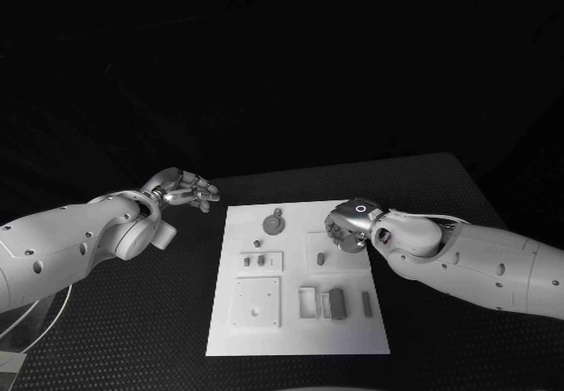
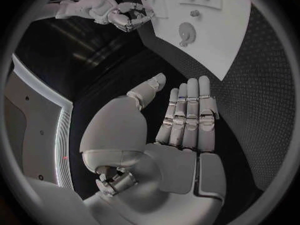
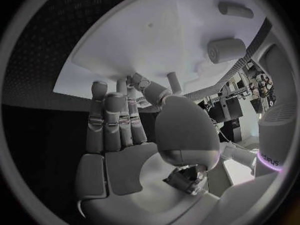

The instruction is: Assemble the parts on the task board

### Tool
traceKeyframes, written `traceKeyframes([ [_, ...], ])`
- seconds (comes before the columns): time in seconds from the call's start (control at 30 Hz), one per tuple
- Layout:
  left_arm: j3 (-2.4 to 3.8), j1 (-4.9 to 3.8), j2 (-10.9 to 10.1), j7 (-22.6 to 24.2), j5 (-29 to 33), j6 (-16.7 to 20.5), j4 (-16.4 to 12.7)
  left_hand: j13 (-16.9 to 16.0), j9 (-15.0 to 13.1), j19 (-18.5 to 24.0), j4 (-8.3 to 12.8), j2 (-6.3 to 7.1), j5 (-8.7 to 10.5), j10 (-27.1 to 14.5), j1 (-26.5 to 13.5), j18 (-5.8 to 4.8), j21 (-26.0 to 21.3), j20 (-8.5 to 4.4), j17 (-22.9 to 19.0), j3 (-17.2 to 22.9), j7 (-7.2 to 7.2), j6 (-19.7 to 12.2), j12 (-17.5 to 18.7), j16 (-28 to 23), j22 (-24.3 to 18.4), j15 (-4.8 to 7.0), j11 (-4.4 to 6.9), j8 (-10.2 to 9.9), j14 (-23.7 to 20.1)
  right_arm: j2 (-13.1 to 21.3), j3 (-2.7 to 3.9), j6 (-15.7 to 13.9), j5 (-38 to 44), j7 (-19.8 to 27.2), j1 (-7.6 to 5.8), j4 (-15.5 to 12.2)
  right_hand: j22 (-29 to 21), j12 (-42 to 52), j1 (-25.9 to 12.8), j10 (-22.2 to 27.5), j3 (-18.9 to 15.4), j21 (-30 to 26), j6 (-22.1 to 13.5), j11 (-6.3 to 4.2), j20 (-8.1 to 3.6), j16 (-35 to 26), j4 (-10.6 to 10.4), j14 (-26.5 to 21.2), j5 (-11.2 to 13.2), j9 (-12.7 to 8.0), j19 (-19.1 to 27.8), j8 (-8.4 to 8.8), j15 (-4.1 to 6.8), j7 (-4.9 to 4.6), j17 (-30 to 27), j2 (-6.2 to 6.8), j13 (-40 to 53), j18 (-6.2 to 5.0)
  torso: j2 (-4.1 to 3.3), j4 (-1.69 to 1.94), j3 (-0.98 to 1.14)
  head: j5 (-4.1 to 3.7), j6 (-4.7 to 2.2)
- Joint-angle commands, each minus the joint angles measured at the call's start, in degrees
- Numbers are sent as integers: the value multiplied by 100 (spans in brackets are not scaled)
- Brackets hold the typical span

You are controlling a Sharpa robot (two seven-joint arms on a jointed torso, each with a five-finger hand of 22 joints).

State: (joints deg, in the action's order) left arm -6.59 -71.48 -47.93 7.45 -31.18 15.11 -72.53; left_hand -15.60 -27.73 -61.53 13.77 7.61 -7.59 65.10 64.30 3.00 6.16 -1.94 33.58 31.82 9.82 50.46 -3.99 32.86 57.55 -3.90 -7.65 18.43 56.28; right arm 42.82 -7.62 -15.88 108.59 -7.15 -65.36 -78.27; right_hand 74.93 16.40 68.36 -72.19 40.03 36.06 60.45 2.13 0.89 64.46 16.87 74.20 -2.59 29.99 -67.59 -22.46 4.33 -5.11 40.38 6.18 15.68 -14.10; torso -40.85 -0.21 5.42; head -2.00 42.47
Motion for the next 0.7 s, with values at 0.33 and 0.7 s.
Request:
traceKeyframes([
  [0.33, 2, -2, 0, -19, 31, -92, 31, 14, -5, -11, -24, -23, 32, 15, -62, 94, -44, 44, 22, -25, 7, -40, 1, -44, -8, -29, 1, -14, 4, 3, 74, 29, -179, 18, -130, 3, 132, -3, 40, -121, 46, 50, 47, -78, -52, 61, -9, -20, -22, 34, -74, -24, 71, -10, 29, 69, 55, -90, -1, -3, 3, 15, -10],
  [0.7, 2, -3, -2, -20, 30, -93, 61, 17, -5, -12, -31, -22, 32, 15, -67, 95, -47, 45, 30, -28, 8, -43, 2, -52, -11, -29, 0, -16, 7, 65, 166, 133, -388, 59, -222, -132, 132, -9, 28, -127, 38, 65, 51, -82, -56, 80, -11, -24, -22, 48, -77, -25, 75, -8, 41, 90, 80, -90, -1, -4, 6, 18, -18],
])
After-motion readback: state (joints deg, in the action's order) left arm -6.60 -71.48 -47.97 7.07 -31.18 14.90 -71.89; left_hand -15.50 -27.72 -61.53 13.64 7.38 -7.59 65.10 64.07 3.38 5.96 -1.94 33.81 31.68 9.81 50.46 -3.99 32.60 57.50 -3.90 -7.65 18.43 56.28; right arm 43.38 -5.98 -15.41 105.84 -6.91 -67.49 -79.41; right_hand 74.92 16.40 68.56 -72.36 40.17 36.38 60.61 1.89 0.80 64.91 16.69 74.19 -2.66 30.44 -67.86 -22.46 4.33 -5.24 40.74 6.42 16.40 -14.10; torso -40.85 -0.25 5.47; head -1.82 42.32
